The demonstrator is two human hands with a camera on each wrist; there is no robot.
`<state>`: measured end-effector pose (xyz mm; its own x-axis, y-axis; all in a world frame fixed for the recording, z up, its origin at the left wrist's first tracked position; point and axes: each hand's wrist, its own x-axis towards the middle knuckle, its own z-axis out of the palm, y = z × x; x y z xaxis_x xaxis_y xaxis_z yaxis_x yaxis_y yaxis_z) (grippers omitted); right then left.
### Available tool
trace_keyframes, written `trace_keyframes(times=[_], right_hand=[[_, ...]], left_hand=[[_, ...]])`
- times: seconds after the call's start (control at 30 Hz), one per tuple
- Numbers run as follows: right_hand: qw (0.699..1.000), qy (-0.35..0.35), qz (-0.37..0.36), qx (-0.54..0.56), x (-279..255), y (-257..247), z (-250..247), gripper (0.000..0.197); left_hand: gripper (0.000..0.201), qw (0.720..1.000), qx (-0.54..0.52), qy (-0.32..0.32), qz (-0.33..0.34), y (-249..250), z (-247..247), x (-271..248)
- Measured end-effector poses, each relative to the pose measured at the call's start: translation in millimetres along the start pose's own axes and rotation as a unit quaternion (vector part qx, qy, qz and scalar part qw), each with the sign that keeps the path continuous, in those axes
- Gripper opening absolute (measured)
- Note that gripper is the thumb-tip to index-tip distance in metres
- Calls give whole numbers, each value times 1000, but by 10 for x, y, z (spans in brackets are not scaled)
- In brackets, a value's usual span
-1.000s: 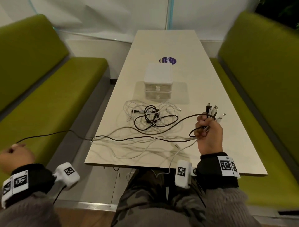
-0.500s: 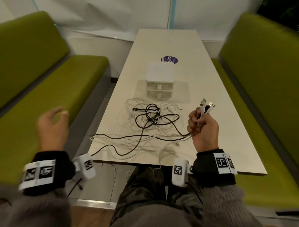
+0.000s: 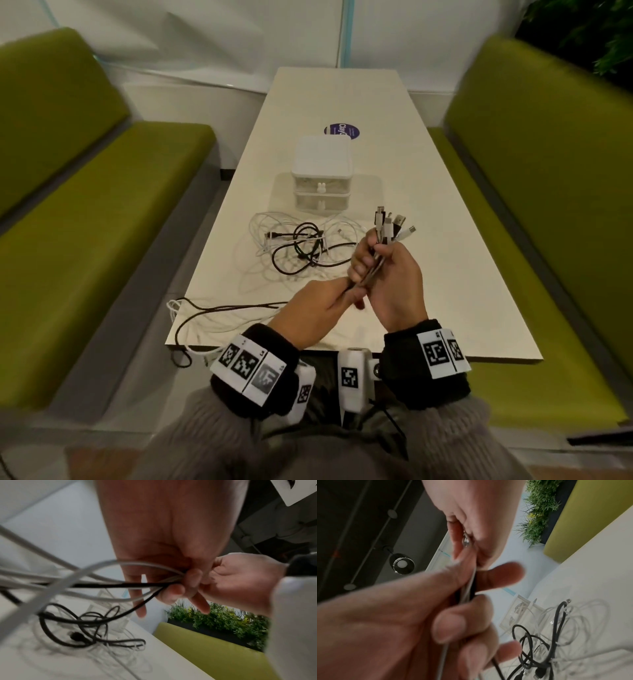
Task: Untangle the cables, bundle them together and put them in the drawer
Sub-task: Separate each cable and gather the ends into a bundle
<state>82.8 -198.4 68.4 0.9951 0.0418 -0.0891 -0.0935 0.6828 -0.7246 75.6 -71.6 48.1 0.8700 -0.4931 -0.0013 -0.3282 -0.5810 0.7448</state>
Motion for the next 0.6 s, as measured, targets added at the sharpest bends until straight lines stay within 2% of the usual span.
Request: trace_keyframes(times=[0.1,0.17,0.23,0.33,0.37,0.43,0.5,0.6], right_hand=[[993,16,6,-115,-4,76,69,19],[966,36,18,-256,-32,110,136,23],[946,28,19,-322,-33,112,157,21],[933,-45,-1,-358,1,66,119,11],[935,-52,-9,-351,10,48,85,19],[954,-29,-32,-297,25,-31,2,37],[958,-26,-74,-276,30,-138,-55,43],[930,-57,-97,-349,28,-168,-3,36]], left_hand=[[17,999,-36,-9,14,45,-146,-17],[32,997,-70,-11,18,124,-217,-14],[39,996,-87,-9,8,183,-259,-5],[43,995,-101,8,-15,142,-278,-32],[41,996,-88,10,-16,100,-289,-50],[24,999,-46,0,-11,19,-328,-103],[19,999,-28,-22,-16,-9,-369,-163],[19,999,15,-33,-6,32,-375,-193]])
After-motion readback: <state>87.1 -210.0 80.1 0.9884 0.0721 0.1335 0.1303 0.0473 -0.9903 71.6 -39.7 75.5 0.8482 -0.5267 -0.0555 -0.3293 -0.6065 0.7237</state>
